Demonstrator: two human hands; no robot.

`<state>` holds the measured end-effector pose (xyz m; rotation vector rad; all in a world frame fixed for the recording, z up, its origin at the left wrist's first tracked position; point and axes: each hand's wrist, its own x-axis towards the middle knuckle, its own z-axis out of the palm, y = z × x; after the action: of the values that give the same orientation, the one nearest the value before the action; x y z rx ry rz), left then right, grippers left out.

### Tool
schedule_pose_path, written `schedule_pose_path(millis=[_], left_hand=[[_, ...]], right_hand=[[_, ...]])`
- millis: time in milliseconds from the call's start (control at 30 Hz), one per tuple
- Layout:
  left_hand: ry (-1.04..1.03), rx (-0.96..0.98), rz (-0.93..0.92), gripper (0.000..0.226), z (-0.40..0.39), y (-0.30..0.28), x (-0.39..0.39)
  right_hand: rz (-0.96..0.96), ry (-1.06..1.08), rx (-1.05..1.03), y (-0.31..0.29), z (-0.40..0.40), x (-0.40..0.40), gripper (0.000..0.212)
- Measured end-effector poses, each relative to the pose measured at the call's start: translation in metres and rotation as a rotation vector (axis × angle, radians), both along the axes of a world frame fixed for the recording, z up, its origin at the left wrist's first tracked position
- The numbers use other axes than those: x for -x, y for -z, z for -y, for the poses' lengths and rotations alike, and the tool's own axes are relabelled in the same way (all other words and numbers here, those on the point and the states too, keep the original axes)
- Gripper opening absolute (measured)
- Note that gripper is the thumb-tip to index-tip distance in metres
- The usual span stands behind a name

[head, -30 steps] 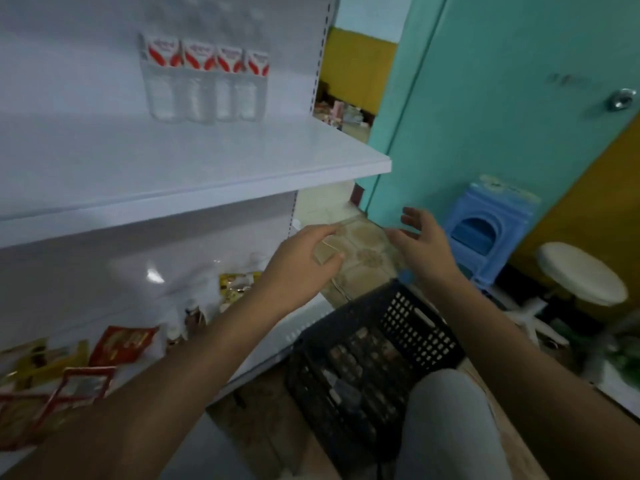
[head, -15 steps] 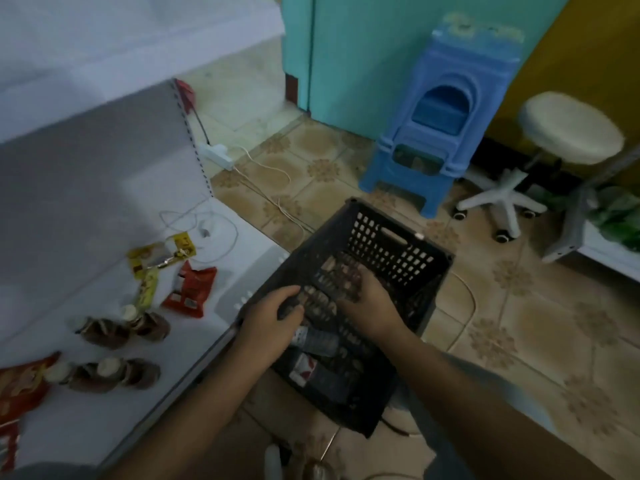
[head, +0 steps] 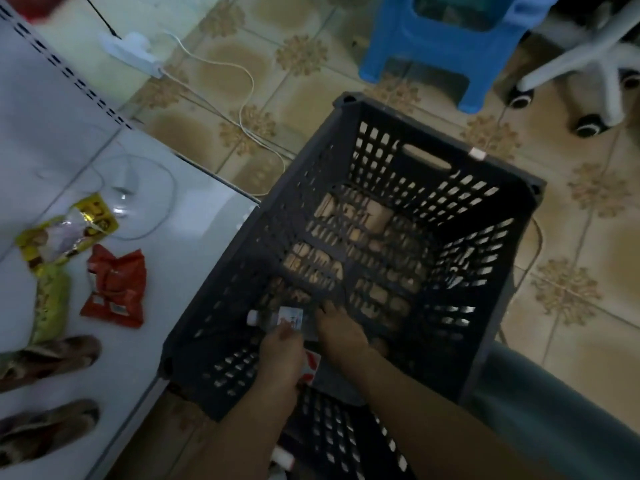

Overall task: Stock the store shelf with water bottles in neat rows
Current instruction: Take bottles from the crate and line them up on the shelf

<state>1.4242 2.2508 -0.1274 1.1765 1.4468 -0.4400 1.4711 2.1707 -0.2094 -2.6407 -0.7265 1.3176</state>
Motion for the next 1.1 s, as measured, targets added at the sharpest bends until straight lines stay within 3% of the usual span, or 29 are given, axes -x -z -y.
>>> schedule_pose_path(millis=[300, 533, 700, 800, 967, 1100], left_hand=[[0.039, -0.001, -0.167, 0.029, -0.015, 0.056, -0.006], [0.046, 0.077, -0.115, 0.031, -0.006, 0.041, -0.011], [-0.022, 0.09, 0.098, 0.02, 0.017, -0.019, -0.029], [-0.018, 0.094, 0.247, 0.022, 0.027, -0.069, -0.036], [0.058, -0.009, 0.509, 0.026, 0.029, -0.185, -0.036], [0.133, -0.142, 0.809, 0.021, 0.02, -0.301, -0.023]], right_hand=[[0.041, -0.003, -0.035, 0.058, -0.017, 0.0, 0.056], [0.015, 0.378, -0.142, 0.026, 0.005, -0.004, 0.059], [0.128, 0.552, -0.224, -0.05, 0.02, -0.019, 0.058], [0.26, 0.483, -0.246, -0.112, 0.024, -0.031, 0.055], [0.489, 0.466, -0.366, -0.233, 0.027, -0.042, 0.054], [0.629, 0.561, -0.589, -0.348, 0.021, -0.033, 0.057]])
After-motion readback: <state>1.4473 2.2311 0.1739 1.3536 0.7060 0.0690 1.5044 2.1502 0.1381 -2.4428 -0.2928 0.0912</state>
